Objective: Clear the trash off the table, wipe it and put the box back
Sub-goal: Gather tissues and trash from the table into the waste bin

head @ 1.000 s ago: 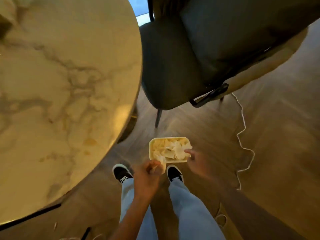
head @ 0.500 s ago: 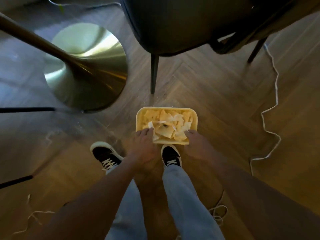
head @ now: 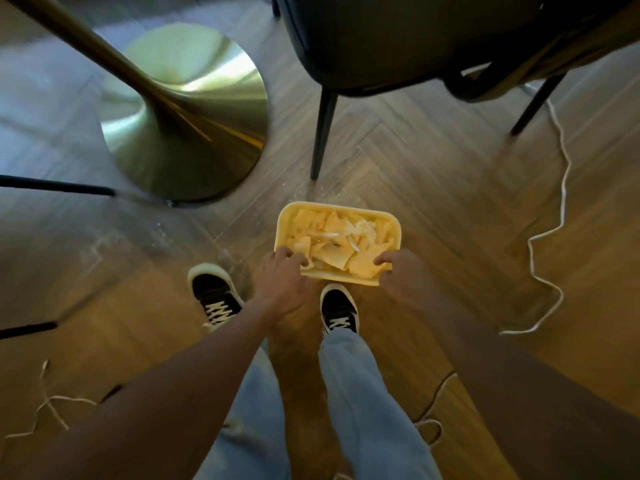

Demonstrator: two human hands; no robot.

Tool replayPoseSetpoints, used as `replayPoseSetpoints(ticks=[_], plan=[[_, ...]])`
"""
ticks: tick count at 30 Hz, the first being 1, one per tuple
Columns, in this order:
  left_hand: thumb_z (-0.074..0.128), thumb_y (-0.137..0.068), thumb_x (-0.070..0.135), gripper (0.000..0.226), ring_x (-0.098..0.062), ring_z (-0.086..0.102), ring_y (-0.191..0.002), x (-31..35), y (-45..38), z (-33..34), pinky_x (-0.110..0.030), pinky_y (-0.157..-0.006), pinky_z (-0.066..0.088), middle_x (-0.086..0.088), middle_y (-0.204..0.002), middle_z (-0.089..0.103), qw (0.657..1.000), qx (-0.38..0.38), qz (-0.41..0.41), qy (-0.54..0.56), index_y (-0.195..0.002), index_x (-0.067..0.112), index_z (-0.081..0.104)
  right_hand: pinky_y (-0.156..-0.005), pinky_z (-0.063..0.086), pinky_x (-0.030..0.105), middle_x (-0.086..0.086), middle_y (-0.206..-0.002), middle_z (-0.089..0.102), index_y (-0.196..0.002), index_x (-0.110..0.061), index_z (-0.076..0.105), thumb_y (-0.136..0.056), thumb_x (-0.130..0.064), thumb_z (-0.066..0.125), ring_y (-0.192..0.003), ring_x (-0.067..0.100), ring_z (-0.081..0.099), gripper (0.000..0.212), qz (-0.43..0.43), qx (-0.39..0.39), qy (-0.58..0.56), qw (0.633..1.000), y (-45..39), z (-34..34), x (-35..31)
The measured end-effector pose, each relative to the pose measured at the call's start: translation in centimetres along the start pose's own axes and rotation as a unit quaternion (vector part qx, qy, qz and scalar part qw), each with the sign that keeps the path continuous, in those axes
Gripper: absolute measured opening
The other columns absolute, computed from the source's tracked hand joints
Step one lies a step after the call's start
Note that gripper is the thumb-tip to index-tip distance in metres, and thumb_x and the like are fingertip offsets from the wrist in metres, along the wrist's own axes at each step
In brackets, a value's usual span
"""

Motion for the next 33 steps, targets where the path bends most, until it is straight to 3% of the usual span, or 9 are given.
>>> replayPoseSetpoints(ticks=[8, 13, 17, 19, 22, 26, 29, 33], plan=[[0.059, -0.086, 0.031, 0.023, -0.017, 0.054, -0.105, 4.0, 11.5, -7.8, -0.042, -0.091, 0.049, 0.000, -0.117, 0.057, 0.982, 0.085, -0.022, 0.166, -0.109, 0.032, 0.061, -0.094, 0.047, 0.035, 0.006, -0.133, 0.055, -0.120, -0.022, 0.063, -0.088, -0.006, 0.047, -0.113, 0.022, 0.056, 0.039, -0.059, 0.006, -0.058, 0.997, 10.2, -6.7, -9.1], [0.059, -0.091, 0.024, 0.025, -0.008, 0.054, -0.099, 7.0, 19.4, -13.7, -0.023, -0.083, 0.045, 0.003, -0.117, 0.058, 0.968, 0.123, 0.015, 0.220, -0.117, 0.024, 0.060, -0.086, 0.047, 0.029, 0.000, -0.123, 0.062, -0.118, -0.027, 0.063, -0.094, -0.017, 0.049, -0.103, 0.015, 0.059, 0.029, -0.096, 0.028, -0.079, 0.992, 17.0, -10.9, -15.1], [0.060, -0.091, 0.024, 0.021, -0.009, 0.057, -0.097, 7.5, 25.4, -18.1, -0.030, -0.085, 0.051, 0.004, -0.113, 0.061, 0.951, 0.159, 0.024, 0.266, -0.112, 0.025, 0.062, -0.083, 0.048, 0.030, 0.002, -0.122, 0.063, -0.117, -0.025, 0.063, -0.098, -0.017, 0.042, -0.092, 0.015, 0.060, 0.030, -0.130, 0.021, -0.074, 0.989, 22.0, -12.9, -19.3], [0.060, -0.091, 0.025, 0.019, -0.008, 0.058, -0.096, 7.1, 28.1, -19.9, -0.031, -0.085, 0.052, 0.004, -0.111, 0.064, 0.945, 0.172, 0.022, 0.278, -0.109, 0.026, 0.064, -0.086, 0.046, 0.029, 0.003, -0.125, 0.061, -0.119, -0.023, 0.063, -0.098, -0.016, 0.042, -0.103, 0.017, 0.059, 0.031, -0.144, 0.009, -0.066, 0.987, 24.3, -13.7, -21.3], [0.061, -0.090, 0.024, 0.018, -0.004, 0.058, -0.093, 5.7, 31.6, -22.1, -0.022, -0.081, 0.050, 0.005, -0.109, 0.064, 0.932, 0.202, 0.016, 0.301, -0.107, 0.026, 0.065, -0.098, 0.045, 0.033, 0.001, -0.128, 0.059, -0.120, -0.026, 0.062, -0.097, -0.019, 0.044, -0.115, 0.018, 0.055, 0.030, -0.151, -0.011, -0.063, 0.986, 27.0, -14.5, -24.1], [0.060, -0.091, 0.022, 0.016, 0.000, 0.056, -0.088, 2.6, 35.0, -25.1, -0.013, -0.073, 0.045, 0.007, -0.104, 0.063, 0.903, 0.233, -0.016, 0.362, -0.106, 0.026, 0.065, -0.091, 0.049, 0.030, -0.002, -0.116, 0.062, -0.121, -0.026, 0.060, -0.097, -0.020, 0.048, -0.102, 0.011, 0.059, 0.028, -0.167, -0.027, -0.078, 0.982, 29.4, -16.5, -28.6], [0.061, -0.090, 0.020, 0.014, 0.000, 0.059, -0.087, -0.1, 36.8, -28.1, -0.013, -0.071, 0.046, 0.008, -0.099, 0.066, 0.873, 0.265, -0.023, 0.408, -0.101, 0.027, 0.066, -0.083, 0.053, 0.031, 0.004, -0.107, 0.064, -0.120, -0.024, 0.060, -0.095, -0.016, 0.049, -0.094, 0.016, 0.063, 0.028, -0.209, -0.009, -0.070, 0.975, 30.8, -18.7, -32.8], [0.063, -0.089, 0.019, 0.011, 0.000, 0.061, -0.085, -3.2, 38.6, -32.7, -0.013, -0.068, 0.045, 0.012, -0.089, 0.067, 0.836, 0.328, -0.017, 0.439, -0.096, 0.026, 0.068, -0.090, 0.052, 0.035, 0.004, -0.108, 0.063, -0.121, -0.023, 0.060, -0.095, -0.020, 0.053, -0.099, 0.018, 0.062, 0.027, -0.251, 0.010, -0.067, 0.966, 32.0, -21.2, -38.9]])
Point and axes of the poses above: each hand's wrist, its own y-axis away from the middle knuckle, its own z-axis out of the palm, x = y × z, the point moved 7 cm from there along -y, towards the middle knuckle
